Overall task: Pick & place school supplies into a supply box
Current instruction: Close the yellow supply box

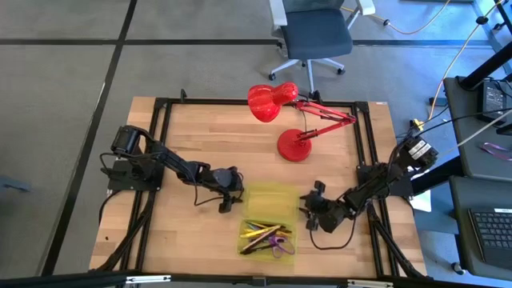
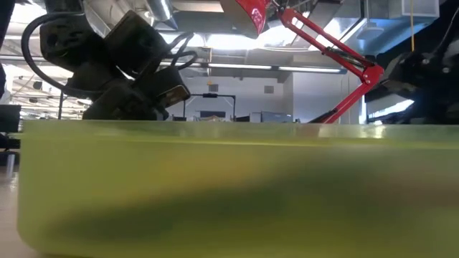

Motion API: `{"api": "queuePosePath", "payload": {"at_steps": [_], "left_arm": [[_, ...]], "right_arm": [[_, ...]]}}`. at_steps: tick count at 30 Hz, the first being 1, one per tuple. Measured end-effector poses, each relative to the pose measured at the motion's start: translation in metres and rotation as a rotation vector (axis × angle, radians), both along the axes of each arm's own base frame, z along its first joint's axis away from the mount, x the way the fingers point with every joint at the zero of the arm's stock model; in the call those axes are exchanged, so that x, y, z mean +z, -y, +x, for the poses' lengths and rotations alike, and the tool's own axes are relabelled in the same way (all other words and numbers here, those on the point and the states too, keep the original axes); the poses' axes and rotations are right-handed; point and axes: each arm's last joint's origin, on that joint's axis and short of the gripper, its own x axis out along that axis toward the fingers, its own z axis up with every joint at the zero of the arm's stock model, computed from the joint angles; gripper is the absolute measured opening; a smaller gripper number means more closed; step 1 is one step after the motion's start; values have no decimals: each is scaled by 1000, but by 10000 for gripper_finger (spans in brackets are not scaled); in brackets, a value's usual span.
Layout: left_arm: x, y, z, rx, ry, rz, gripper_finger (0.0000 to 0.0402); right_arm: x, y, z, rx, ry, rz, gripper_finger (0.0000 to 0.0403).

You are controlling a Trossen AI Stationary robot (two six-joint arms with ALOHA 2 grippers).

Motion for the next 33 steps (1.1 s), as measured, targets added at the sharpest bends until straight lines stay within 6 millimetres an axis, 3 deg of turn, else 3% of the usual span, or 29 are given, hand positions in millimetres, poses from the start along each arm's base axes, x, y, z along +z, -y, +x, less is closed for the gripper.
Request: {"api": "queuePosePath", "payload": {"at_steps": [9,20,33], "left_arm": [[2,-1,-1,-36,15,78,206],[19,-1,-1,-91,89,147,209],[44,5,-7,-196,168,360,206]], "right_arm": [[1,8,6,84,-41,-149,177],[3,6,9,273,-71,-358,177],[7,4,12,443,-118,-599,177]]}}
